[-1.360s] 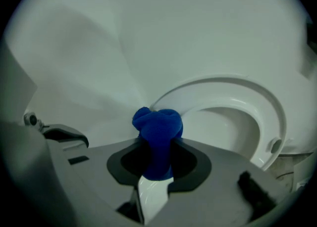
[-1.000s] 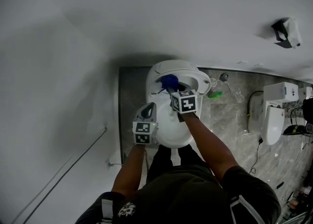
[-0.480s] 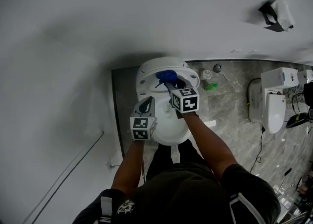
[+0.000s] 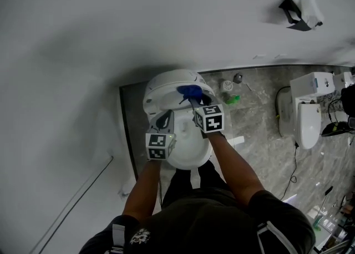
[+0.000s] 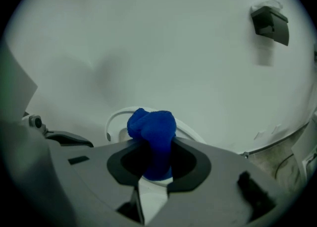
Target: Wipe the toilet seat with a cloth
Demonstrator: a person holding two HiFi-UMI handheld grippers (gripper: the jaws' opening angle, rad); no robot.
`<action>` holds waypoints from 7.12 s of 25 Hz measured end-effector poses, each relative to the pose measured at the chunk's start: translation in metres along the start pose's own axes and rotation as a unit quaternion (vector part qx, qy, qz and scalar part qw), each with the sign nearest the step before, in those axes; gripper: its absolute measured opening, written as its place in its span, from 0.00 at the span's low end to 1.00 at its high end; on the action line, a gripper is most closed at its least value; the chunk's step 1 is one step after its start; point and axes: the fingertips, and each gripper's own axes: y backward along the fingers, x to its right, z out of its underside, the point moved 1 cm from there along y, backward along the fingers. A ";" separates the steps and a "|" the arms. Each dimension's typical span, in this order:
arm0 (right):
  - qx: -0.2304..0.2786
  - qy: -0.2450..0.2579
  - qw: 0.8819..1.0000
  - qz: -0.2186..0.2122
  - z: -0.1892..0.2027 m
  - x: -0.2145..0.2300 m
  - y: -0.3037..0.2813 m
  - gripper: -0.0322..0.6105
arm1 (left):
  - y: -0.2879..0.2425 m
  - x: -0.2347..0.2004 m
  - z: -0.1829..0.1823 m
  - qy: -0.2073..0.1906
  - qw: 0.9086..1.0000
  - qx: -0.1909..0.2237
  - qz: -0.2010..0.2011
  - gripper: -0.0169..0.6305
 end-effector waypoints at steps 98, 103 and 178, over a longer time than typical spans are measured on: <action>0.057 0.092 0.994 0.004 0.089 -0.162 -0.126 0.19 | 0.036 -0.152 0.148 0.054 0.992 -0.018 -0.110 0.05; 0.068 0.068 0.995 0.022 0.057 -0.163 -0.107 0.19 | 0.051 -0.144 0.117 0.035 0.993 -0.006 -0.109 0.05; 0.079 0.021 0.997 -0.013 0.346 -0.072 0.204 0.19 | 0.103 0.055 0.431 -0.528 0.823 -0.205 -0.040 0.27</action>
